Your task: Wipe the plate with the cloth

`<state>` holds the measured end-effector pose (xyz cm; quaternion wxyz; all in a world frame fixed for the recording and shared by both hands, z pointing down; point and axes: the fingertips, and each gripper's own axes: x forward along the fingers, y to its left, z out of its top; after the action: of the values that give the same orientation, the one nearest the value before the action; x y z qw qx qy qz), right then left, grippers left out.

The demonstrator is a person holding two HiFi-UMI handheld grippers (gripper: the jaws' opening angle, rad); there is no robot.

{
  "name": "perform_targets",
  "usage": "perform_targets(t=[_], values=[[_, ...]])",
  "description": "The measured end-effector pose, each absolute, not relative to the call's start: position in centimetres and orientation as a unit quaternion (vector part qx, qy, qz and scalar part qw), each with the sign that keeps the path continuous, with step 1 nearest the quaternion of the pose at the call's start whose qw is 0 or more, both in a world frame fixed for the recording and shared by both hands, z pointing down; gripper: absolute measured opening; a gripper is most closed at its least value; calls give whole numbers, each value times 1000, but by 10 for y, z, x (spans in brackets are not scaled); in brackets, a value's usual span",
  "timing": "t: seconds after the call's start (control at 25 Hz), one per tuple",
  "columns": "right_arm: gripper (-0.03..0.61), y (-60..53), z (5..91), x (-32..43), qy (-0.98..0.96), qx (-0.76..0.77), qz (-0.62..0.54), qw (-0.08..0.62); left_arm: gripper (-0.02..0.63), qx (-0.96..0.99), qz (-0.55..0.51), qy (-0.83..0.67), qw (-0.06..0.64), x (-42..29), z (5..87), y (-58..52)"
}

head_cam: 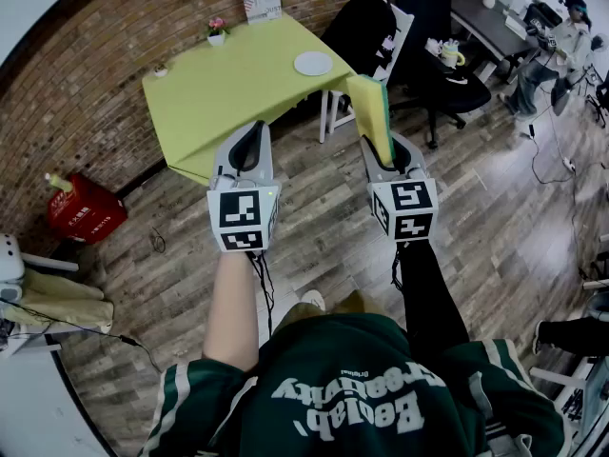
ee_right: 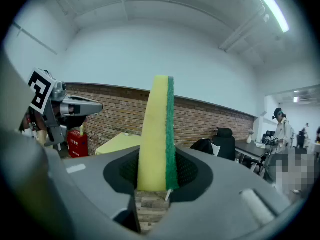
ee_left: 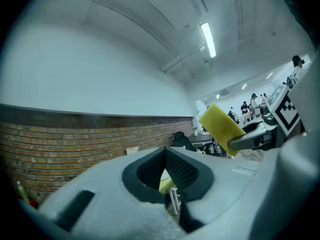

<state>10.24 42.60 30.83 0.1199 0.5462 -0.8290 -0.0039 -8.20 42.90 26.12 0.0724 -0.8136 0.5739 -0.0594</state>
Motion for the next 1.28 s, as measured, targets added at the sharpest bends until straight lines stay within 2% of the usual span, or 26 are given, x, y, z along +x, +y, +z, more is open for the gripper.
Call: perform_targets(t=[0.36,0.68,0.96,1.28], values=[[140,428,322,101,-821,553,10,141,6,-820,-60,566,67,-85,265,428],[138,400,344,96,-824,549,38,133,5,-823,-67,561,60,-82,279,403],[132,336,344,92,-845,524,20,104,5,-825,-70,557,69,-76,282,351],[123,231,348,87,-859,500,64,94,5,-817,-72,568,66,-73,280,255]])
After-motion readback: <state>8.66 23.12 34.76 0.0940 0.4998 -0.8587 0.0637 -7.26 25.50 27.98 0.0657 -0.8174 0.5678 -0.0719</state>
